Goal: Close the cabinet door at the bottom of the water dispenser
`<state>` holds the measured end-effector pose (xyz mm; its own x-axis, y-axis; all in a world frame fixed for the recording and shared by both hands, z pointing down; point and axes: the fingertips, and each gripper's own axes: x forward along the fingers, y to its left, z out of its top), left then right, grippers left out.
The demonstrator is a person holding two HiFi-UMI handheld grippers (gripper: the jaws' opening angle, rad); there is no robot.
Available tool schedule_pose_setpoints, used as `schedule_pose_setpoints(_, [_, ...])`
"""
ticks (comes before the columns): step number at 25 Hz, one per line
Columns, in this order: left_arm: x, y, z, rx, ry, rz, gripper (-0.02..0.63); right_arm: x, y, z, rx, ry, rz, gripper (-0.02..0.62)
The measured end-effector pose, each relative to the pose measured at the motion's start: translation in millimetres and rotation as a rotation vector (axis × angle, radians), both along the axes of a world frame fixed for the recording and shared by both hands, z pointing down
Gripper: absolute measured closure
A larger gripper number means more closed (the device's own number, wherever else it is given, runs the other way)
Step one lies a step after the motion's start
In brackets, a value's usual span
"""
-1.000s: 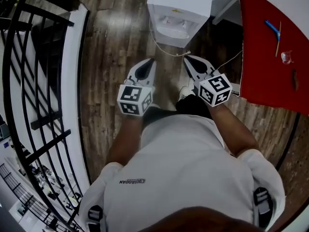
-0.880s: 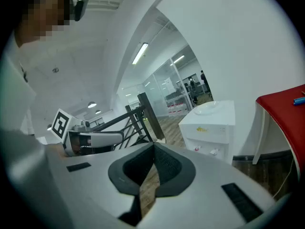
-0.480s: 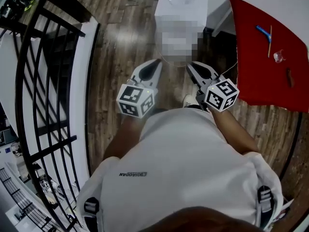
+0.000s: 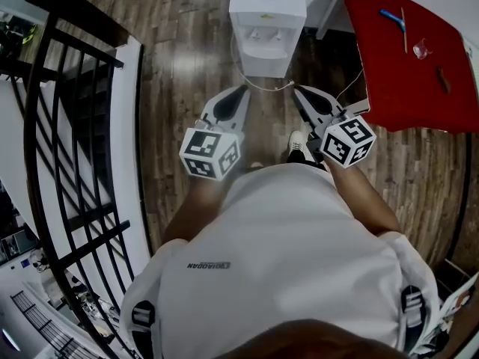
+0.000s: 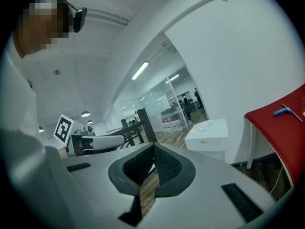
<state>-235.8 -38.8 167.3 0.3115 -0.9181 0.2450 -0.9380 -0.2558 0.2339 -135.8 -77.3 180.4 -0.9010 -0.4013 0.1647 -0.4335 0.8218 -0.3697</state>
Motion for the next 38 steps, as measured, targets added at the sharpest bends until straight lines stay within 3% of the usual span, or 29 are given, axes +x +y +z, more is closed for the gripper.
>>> schedule_pose_setpoints(8, [13.7,46.6,3.5,0.016,0.007,0.031,0.610,18.7,55.8,3.9,0.012,-0.007,0.060,0.572])
schedule_pose_setpoints(17, [12.3,81.5,7.4,0.013,-0.049,0.063,0.611,34.2,85.6,12.0,0.054,0.049,0.145,0.573])
schedule_pose_setpoints(38, [38.5,82.1,10.3,0.007,-0.050,0.114,0.611,61.4,101.1,19.2,0.060,0.081,0.186,0.574])
